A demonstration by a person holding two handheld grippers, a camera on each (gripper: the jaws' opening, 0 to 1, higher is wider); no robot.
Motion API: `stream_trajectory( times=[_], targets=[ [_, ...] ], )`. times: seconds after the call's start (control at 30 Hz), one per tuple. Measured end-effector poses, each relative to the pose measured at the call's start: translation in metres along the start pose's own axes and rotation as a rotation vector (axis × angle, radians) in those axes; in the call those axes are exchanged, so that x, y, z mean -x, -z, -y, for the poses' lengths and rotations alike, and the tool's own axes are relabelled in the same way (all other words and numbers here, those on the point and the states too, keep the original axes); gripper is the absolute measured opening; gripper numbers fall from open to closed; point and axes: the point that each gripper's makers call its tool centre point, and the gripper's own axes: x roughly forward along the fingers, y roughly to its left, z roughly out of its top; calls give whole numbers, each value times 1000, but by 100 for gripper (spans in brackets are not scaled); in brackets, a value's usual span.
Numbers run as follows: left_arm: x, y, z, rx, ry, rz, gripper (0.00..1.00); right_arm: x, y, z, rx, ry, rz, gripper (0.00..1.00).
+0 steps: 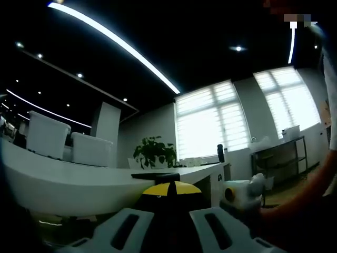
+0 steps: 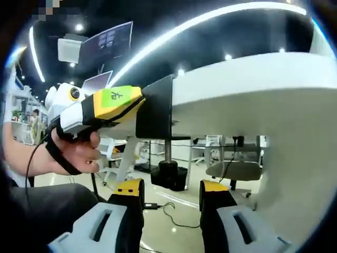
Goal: Clamp the fixed fixture on the desktop, loosen the retaining clip, secure it to the edge of the desk, and tighten the retaining clip.
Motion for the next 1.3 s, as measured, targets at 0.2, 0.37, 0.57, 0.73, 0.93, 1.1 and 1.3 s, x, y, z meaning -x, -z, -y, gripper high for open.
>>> stream_trajectory(
  times=[0.2, 0.37, 0.57, 0.73, 0.93, 1.1, 1.3],
  targets=[
    [-2, 1, 2, -1, -9, -5, 3, 29, -6, 14, -28, 300, 24, 40],
    [-1, 1, 1, -3, -16, -9, 3, 39, -8, -12, -13, 372, 39, 40],
    [-1, 1, 1, -3, -17, -10, 3, 36, -5, -23, 52, 407, 11, 40],
    [-1, 1, 1, -9, -16, -12, 3, 29, -4, -17, 47, 438, 10, 39],
    [-1, 1, 1, -9, -13, -12, 3, 12, -6, -7, 90, 457, 11, 35],
    [-1, 1, 1, -5, -10, -10, 3, -4, -8, 3, 109, 461, 8, 33],
    [-1, 1, 1, -3, -7, -8, 3, -15, -8, 5, 124, 452, -3, 29]
  ],
)
